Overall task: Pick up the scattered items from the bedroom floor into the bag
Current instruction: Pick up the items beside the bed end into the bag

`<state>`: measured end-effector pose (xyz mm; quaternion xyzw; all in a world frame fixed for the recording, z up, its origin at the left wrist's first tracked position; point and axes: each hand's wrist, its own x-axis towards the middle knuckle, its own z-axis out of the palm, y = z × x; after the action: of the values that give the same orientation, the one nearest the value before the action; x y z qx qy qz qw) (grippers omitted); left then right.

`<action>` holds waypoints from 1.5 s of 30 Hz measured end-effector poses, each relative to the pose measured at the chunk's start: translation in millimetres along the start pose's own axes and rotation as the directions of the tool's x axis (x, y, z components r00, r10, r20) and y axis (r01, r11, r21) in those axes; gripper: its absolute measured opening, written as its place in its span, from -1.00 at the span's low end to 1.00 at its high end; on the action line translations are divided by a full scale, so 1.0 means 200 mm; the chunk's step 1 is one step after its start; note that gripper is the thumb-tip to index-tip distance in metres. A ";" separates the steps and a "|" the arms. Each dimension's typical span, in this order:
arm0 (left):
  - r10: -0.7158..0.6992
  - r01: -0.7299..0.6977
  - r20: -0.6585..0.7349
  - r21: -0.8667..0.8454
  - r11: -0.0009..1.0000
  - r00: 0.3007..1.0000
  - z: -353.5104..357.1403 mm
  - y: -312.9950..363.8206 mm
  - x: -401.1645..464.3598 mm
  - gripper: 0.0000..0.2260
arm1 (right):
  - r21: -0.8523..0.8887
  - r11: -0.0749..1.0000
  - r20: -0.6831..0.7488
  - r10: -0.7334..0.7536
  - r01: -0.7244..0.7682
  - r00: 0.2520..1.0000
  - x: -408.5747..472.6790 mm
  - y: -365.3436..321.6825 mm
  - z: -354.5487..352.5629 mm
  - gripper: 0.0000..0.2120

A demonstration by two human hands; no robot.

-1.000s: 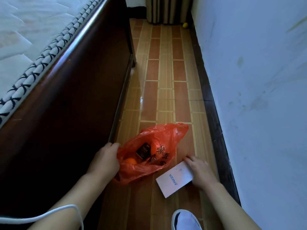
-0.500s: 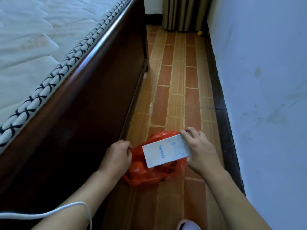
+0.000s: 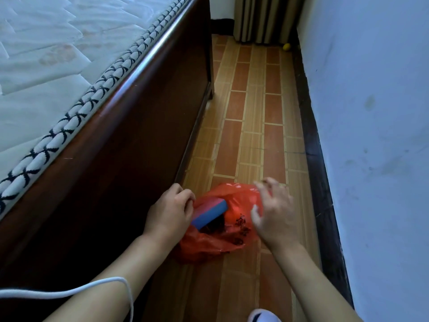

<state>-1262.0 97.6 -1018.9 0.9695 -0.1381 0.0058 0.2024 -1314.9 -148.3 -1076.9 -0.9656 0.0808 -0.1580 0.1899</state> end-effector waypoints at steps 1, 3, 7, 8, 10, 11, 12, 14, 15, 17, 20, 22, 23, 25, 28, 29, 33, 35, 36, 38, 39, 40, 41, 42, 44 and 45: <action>-0.037 0.036 0.021 0.032 0.999 0.999 -0.01 0.01 0.00 -0.87 | -0.014 0.998 -0.043 0.063 -0.064 0.997 0.03 0.05 -0.04 -0.36; -0.172 0.154 0.113 0.155 0.976 0.979 -0.02 0.03 0.00 -0.65 | -0.074 0.974 0.006 0.217 -0.216 0.976 0.09 0.14 -0.08 -0.29; -0.425 0.281 0.269 0.441 0.852 0.864 -0.06 0.04 0.00 -0.41 | -0.207 0.905 0.256 0.416 -0.371 0.873 0.15 0.26 -0.02 -0.29; -0.473 0.294 0.296 0.490 0.821 0.830 -0.06 0.03 -0.01 -0.41 | -0.191 0.905 0.280 0.421 -0.379 0.863 0.15 0.28 0.00 -0.43; -0.540 0.303 0.347 0.547 0.780 0.767 -0.07 0.02 -0.02 -0.50 | -0.133 0.906 0.264 0.423 -0.402 0.867 0.13 0.29 0.00 -0.75; -0.555 0.307 0.368 0.549 0.777 0.746 -0.07 0.02 -0.03 -0.58 | -0.112 0.906 0.252 0.424 -0.409 0.870 0.12 0.28 0.00 -0.85; -0.557 0.321 0.374 0.532 0.784 0.741 -0.07 0.01 -0.02 -0.65 | -0.090 0.906 0.245 0.422 -0.413 0.873 0.10 0.27 0.00 -0.87; -0.536 0.375 0.340 0.438 0.817 0.773 -0.08 0.03 -0.01 -0.77 | -0.002 0.905 0.236 0.414 -0.425 0.879 0.08 0.24 -0.02 -0.84; -0.509 0.398 0.301 0.361 0.844 0.807 -0.08 0.03 0.00 -0.83 | 0.066 0.902 0.234 0.402 -0.427 0.885 0.08 0.22 -0.04 -0.82; -0.422 0.389 0.196 0.186 0.902 0.885 -0.11 0.07 0.03 -0.89 | 0.206 0.892 0.234 0.355 -0.403 0.905 0.09 0.16 -0.09 -0.79; -0.287 0.288 0.037 -0.037 0.957 0.957 -0.17 0.15 0.04 -0.87 | 0.418 0.858 0.201 0.233 -0.299 0.951 0.11 0.04 -0.22 -0.82; -0.221 0.207 -0.060 -0.183 0.961 0.973 -0.20 0.18 0.05 -0.85 | 0.564 0.796 0.158 0.159 -0.221 0.975 0.13 -0.05 -0.33 -0.84; -0.187 0.155 -0.108 -0.255 0.955 0.976 -0.21 0.19 0.06 -0.84 | 0.624 0.759 0.122 0.139 -0.185 0.983 0.14 -0.10 -0.39 -0.85; -0.118 0.031 -0.201 -0.391 0.920 0.972 -0.24 0.22 0.06 -0.84 | 0.706 0.700 0.010 0.136 -0.103 0.991 0.15 -0.19 -0.50 -0.85; -0.054 -0.169 -0.373 -0.540 0.824 0.926 -0.33 0.31 0.07 -0.85 | 0.749 0.662 -0.113 0.145 -0.012 0.983 0.16 -0.25 -0.64 -0.86; -0.057 -0.210 -0.412 -0.571 0.793 0.909 -0.37 0.34 0.08 -0.85 | 0.763 0.647 -0.128 0.160 -0.006 0.979 0.15 -0.26 -0.66 -0.86; -0.052 -0.105 -0.260 -0.554 0.826 0.964 -0.35 0.34 0.09 -0.84 | 0.707 0.703 -0.085 0.191 -0.076 0.978 0.14 -0.20 -0.65 -0.86; -0.071 0.025 -0.085 -0.451 0.892 0.994 -0.29 0.30 0.07 -0.82 | 0.644 0.754 -0.030 0.197 -0.131 0.980 0.12 -0.16 -0.61 -0.85; -0.086 0.067 -0.032 -0.396 0.916 0.996 -0.26 0.28 0.06 -0.82 | 0.610 0.777 -0.011 0.206 -0.156 0.979 0.11 -0.14 -0.59 -0.84; -0.106 0.103 0.010 -0.343 0.934 0.994 -0.22 0.24 0.05 -0.83 | 0.544 0.817 0.008 0.225 -0.194 0.974 0.09 -0.11 -0.55 -0.81; -0.107 0.106 0.015 -0.338 0.935 0.994 -0.22 0.24 0.05 -0.83 | 0.524 0.827 0.016 0.230 -0.204 0.973 0.08 -0.10 -0.53 -0.79; -0.102 0.101 0.015 -0.335 0.937 0.995 -0.21 0.24 0.05 -0.83 | 0.514 0.832 0.025 0.229 -0.209 0.973 0.07 -0.10 -0.52 -0.77; -0.095 0.094 0.015 -0.335 0.937 0.995 -0.21 0.24 0.05 -0.83 | 0.510 0.834 0.032 0.228 -0.212 0.973 0.06 -0.11 -0.52 -0.76; -0.086 0.088 0.020 -0.330 0.940 0.996 -0.21 0.24 0.06 -0.84 | 0.508 0.834 0.036 0.230 -0.216 0.973 0.06 -0.11 -0.52 -0.75; -0.075 0.090 0.061 -0.293 0.952 0.995 -0.21 0.24 0.07 -0.86 | 0.511 0.831 0.037 0.235 -0.221 0.971 0.06 -0.12 -0.52 -0.76; -0.080 0.103 0.099 -0.261 0.960 0.992 -0.20 0.23 0.08 -0.87 | 0.516 0.827 0.039 0.239 -0.224 0.970 0.06 -0.12 -0.52 -0.77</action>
<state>-1257.1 68.4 -962.9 0.9383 -0.1014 -0.0644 0.3244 -1336.6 -164.3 -971.9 -0.8599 0.1544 -0.1626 0.4587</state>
